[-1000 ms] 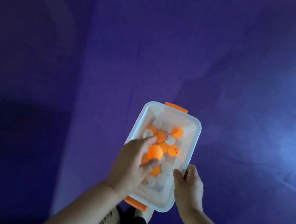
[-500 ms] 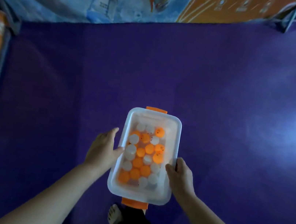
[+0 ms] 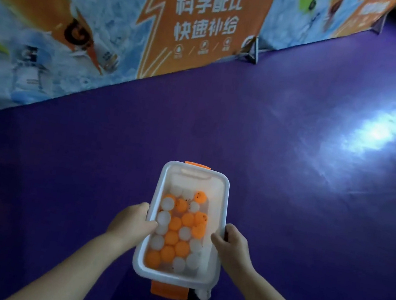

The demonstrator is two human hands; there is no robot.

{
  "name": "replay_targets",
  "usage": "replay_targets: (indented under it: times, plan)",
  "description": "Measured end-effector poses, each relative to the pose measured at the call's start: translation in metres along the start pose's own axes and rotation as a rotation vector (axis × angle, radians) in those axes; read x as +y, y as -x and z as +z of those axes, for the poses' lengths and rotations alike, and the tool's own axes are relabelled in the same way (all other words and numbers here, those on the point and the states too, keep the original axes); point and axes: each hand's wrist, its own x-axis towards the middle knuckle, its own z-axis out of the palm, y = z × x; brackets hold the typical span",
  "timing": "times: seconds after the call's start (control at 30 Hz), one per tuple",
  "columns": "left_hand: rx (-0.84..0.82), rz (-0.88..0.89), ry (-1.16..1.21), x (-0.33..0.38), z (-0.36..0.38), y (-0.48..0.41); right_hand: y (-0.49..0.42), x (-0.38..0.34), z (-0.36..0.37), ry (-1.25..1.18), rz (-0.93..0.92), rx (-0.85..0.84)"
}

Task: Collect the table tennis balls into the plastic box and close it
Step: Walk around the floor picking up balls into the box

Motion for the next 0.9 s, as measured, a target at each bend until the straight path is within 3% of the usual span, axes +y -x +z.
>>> replay_targets:
  times: [0.3, 0.57, 0.9]
  plan:
    - [0.081, 0.129, 0.014, 0.200, 0.050, -0.069, -0.079, -0.004, -0.184, -0.064, -0.063, 0.129]
    - [0.101, 0.253, 0.070, 0.341, 0.081, -0.123, -0.132, 0.003, -0.298, -0.103, -0.094, 0.351]
    - [-0.151, 0.389, 0.122, 0.529, 0.134, -0.241, -0.208, 0.030, -0.447, -0.364, 0.070, 0.671]
